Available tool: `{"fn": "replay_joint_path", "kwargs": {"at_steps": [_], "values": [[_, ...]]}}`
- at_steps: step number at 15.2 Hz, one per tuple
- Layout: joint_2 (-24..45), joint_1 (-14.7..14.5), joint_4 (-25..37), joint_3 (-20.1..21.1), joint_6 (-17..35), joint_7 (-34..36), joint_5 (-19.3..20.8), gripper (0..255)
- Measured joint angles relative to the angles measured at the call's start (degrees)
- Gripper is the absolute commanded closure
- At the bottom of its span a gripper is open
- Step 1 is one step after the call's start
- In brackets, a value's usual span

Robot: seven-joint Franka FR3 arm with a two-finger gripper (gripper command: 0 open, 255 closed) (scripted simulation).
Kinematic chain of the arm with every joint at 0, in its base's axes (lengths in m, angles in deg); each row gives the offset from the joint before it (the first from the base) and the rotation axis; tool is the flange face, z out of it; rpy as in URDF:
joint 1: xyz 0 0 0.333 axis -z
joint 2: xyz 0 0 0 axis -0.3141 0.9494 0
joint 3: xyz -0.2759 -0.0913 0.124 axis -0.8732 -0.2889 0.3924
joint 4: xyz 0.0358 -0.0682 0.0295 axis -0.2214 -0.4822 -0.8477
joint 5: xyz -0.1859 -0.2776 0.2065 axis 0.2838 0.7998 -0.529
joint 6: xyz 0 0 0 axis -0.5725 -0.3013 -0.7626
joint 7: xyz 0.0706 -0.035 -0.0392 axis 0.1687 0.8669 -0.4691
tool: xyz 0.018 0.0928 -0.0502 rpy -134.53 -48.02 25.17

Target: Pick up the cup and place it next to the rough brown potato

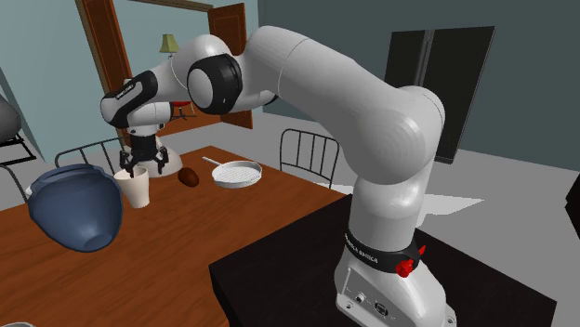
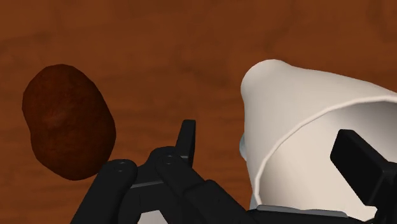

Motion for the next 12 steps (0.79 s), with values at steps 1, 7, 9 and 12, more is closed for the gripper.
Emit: {"fn": "replay_joint_path", "kwargs": {"at_steps": [1, 7, 9, 12], "values": [[0.0, 0.0, 0.0, 0.0, 0.0, 0.0, 0.0, 0], [-6.8, 0.4, -5.4, -0.1, -1.4, -0.3, -0.1, 0], [-6.9, 0.4, -5.4, -0.1, -1.5, -0.3, -0.1, 0], [-7.0, 0.4, -5.4, -0.1, -1.6, -0.2, -0.1, 0]]}}
